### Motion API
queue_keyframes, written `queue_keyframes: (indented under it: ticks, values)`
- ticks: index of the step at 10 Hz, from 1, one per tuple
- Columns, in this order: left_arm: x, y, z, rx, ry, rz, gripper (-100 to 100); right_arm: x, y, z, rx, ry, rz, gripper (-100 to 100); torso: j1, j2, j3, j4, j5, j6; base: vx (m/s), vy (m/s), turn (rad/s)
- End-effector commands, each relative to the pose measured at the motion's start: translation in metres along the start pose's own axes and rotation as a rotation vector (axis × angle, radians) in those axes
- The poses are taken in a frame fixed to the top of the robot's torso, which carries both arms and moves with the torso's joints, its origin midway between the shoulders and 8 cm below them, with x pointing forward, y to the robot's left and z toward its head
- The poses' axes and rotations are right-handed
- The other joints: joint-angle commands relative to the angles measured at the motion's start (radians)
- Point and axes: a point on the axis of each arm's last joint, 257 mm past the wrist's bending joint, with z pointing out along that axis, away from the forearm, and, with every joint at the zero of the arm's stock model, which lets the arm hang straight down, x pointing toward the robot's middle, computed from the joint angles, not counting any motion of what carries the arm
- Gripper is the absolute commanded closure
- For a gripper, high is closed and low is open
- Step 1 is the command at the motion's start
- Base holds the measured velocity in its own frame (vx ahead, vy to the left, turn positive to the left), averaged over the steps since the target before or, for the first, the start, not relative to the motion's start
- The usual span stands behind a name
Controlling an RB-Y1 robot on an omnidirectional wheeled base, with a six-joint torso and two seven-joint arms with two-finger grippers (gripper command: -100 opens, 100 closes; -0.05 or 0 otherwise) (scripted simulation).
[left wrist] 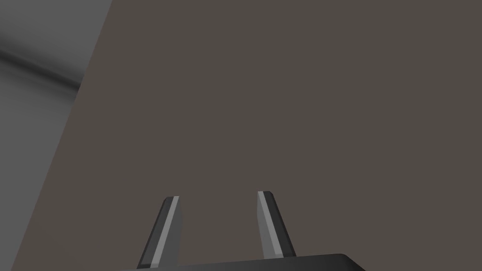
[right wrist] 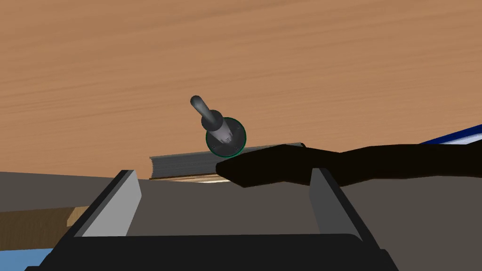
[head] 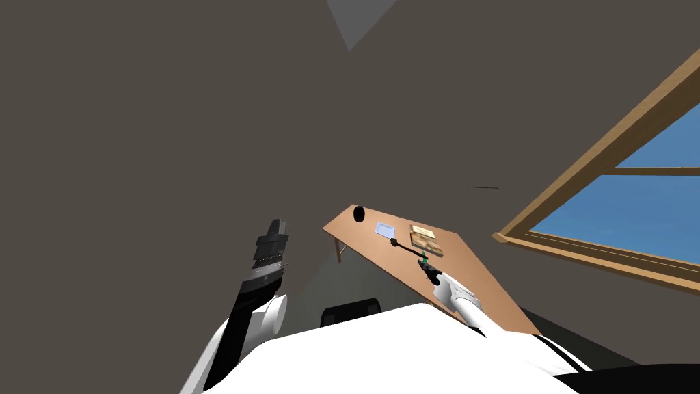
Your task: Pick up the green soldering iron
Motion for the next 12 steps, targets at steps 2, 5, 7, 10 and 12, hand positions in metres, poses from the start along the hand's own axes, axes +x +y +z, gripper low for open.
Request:
queue_keyframes:
  ticks: [2, 5, 7, 10, 12]
  values:
    - [0.000, 0.000, 0.000, 0.000, 0.000, 0.000, 0, 0.007, -0.011, 0.001, 0.033, 0.020, -0.001, -100, 0.000, 0.001, 0.000, 0.000, 0.000, 0.000, 0.025, -0.005, 0.019]
    - [0.000, 0.000, 0.000, 0.000, 0.000, 0.000, 0, 0.006, -0.024, 0.005, 0.090, 0.035, 0.002, -100, 0.000, 0.002, 0.001, 0.000, 0.000, 0.000, 0.026, -0.001, 0.043]
    - [0.000, 0.000, 0.000, 0.000, 0.000, 0.000, 0, 0.012, -0.029, 0.005, 0.101, 0.046, 0.000, -100, 0.000, 0.002, 0.001, 0.000, 0.000, 0.000, 0.024, -0.006, 0.014]
    - [0.000, 0.000, 0.000, 0.000, 0.000, 0.000, 0, 0.015, -0.042, 0.005, 0.153, 0.068, 0.003, -100, 0.000, 0.001, 0.001, 0.000, 0.000, 0.000, 0.033, -0.003, 0.047]
    - [0.000, 0.000, 0.000, 0.000, 0.000, 0.000, 0, 0.016, -0.046, 0.005, 0.173, 0.076, 0.004, -100, 0.000, 0.002, 0.001, 0.000, 0.000, 0.001, 0.015, -0.005, 0.013]
